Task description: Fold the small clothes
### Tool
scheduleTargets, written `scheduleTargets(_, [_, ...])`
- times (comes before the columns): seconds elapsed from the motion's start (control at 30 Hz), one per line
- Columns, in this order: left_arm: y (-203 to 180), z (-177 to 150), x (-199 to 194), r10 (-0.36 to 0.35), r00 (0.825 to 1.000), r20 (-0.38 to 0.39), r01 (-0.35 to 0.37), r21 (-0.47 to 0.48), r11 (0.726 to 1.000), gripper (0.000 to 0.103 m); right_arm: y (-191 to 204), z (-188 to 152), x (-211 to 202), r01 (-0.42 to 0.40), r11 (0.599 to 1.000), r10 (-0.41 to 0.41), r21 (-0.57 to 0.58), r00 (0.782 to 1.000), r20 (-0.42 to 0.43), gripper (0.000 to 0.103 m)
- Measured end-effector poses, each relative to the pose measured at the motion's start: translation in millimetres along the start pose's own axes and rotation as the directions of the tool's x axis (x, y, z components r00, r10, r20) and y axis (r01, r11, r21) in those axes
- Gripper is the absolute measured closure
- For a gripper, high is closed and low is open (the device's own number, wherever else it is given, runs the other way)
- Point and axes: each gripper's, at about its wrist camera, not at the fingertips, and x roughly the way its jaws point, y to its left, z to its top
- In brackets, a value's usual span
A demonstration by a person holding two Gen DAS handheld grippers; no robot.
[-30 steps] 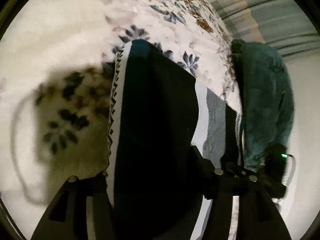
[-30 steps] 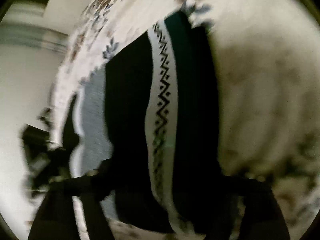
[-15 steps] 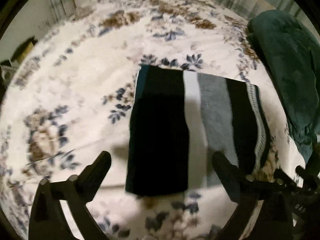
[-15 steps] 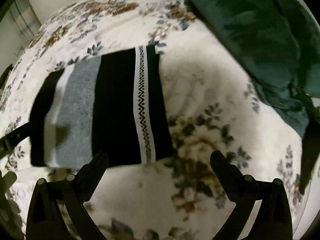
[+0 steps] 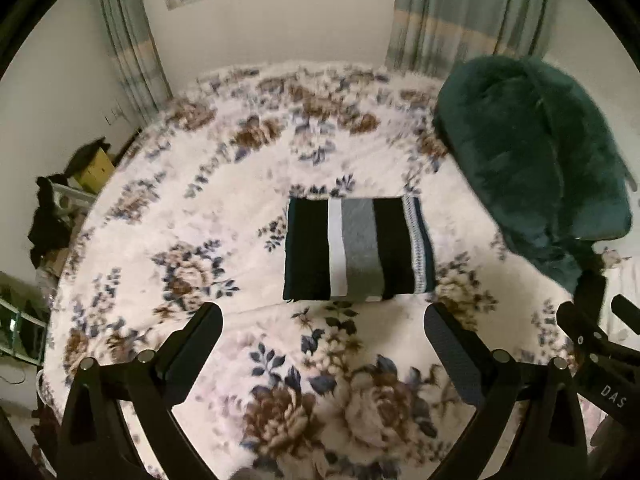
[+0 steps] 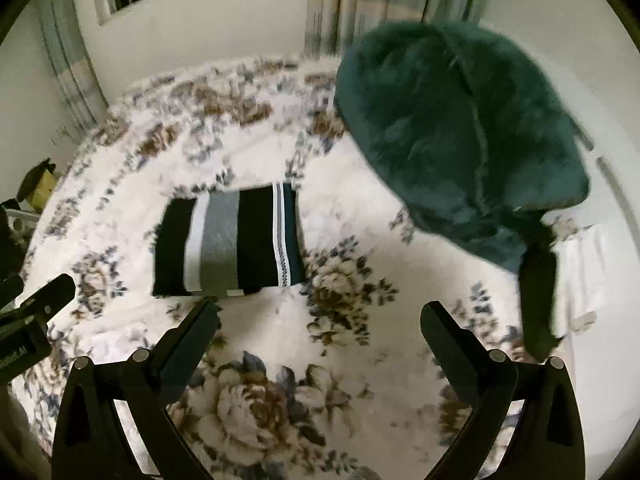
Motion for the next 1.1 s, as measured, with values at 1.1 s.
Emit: scheduleTargets(1.1, [-7.7, -61.4, -303.0, 0.051, 0.951, 0.306, -0.036, -0.056, 0.998, 0.0, -46.5, -62.8, -389.6, -0.067, 0.996, 0.081, -0.051, 0.92, 0.384, 0.0])
